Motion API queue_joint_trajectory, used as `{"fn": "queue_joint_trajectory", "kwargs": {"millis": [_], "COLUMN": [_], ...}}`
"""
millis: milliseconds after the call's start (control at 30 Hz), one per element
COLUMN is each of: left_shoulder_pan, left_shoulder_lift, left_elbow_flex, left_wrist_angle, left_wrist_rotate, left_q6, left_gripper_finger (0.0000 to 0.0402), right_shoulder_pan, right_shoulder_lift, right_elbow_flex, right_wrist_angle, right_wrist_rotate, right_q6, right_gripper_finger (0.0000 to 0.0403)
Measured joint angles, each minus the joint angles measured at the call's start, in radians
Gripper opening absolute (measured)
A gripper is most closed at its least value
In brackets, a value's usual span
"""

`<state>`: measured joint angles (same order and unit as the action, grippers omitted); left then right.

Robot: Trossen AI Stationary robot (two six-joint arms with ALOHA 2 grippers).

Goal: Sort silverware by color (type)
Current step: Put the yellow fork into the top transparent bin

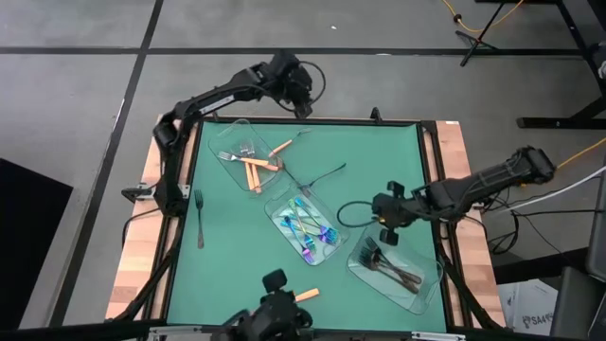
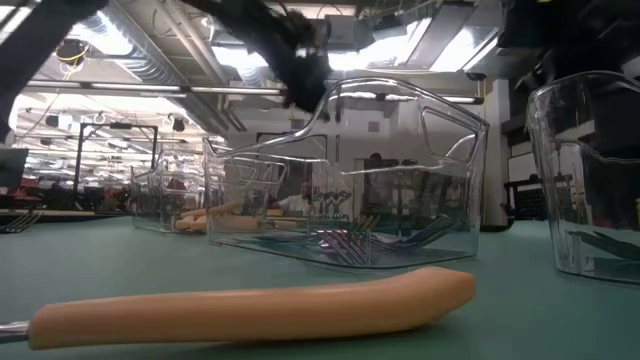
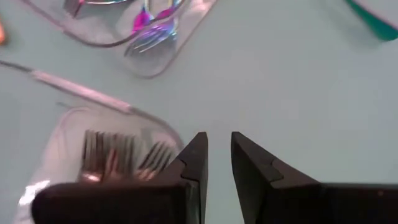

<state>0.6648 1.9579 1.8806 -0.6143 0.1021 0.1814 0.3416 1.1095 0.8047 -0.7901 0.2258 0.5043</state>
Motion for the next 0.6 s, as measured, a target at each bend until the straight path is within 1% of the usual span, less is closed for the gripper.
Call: {"fn": "queue_joint_trajectory", "kwargs": {"millis": [267,433,600], "left_shoulder_pan": [0.03,0.034,0.034], "left_shoulder_lift": [0.116,0.159,0.2], "left_elbow_flex": [0.001,0.003,0.003], "left_wrist_angle": [-0.166,-0.175,-0.18], "left_wrist_rotate": [-0.007,-0.012,-0.01], "left_q6": [0.0,0.001,0.002], "left_gripper_finger": [0.0089,0.0089,0.0089], "right_shoulder_pan": [-0.085,-0.109,-0.107], "right_shoulder_lift": [0.0,0.0,0.0], "right_elbow_flex": [0.0,0.0,0.0], "right_wrist_angle": [0.004,0.004,0.004], "right_wrist_rotate": [-0.001,-0.001,-0.001], "right_q6": [-0.084,-0.095,-0.095], "right_gripper_finger": [0.0057,0.0057,0.0057]}}
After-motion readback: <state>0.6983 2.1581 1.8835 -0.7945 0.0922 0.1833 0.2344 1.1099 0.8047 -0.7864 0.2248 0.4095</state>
